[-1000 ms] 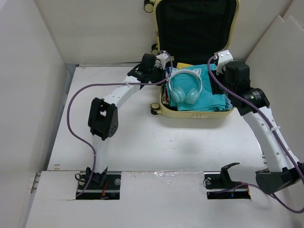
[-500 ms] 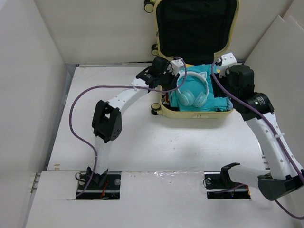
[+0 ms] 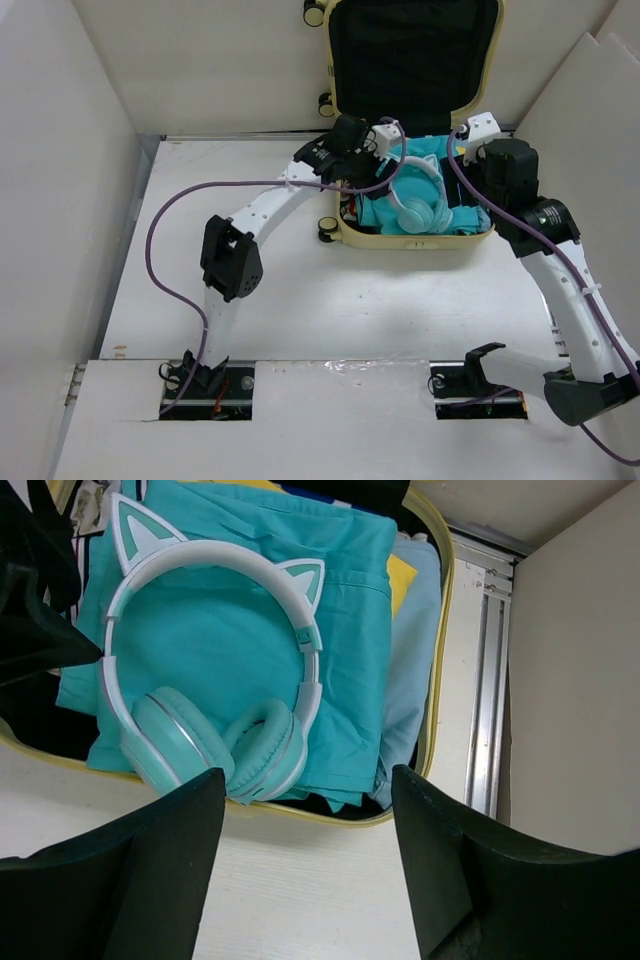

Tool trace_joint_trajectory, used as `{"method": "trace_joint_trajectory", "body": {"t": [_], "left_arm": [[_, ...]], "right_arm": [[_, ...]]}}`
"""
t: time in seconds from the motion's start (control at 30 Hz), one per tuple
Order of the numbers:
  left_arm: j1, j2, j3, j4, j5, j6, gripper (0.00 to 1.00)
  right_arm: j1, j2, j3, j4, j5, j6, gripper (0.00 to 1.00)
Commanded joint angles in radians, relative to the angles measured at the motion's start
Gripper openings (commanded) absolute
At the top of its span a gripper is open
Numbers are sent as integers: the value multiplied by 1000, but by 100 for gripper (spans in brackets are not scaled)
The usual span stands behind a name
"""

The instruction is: Pack the luggage

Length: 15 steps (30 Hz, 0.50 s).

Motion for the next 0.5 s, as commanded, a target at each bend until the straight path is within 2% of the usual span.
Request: {"method": "trace_joint_trajectory", "body": {"t": [0.0, 0.17, 0.2, 0.23, 0.27, 0.43, 0.47], "left_arm": [[-39, -107, 112, -90, 10, 15, 64], [-39, -146, 157, -129, -12, -3, 66], [-39, -155, 157, -129, -12, -3, 69], [-39, -155, 157, -129, -21, -15, 79], [-27, -155, 141, -112, -30, -25, 83], [39, -173, 89, -25, -110, -74, 93], [57, -173, 75, 33, -124, -103, 93]], "right_arm": [[10, -23, -5, 19, -20, 1, 72], [10, -23, -5, 19, -20, 1, 72], [10, -23, -5, 19, -20, 1, 72], [10, -23, -5, 19, -29, 1, 72], [10, -23, -5, 19, -29, 1, 72], [20, -13, -5, 19, -29, 1, 72], [20, -13, -5, 19, -29, 1, 72]]}}
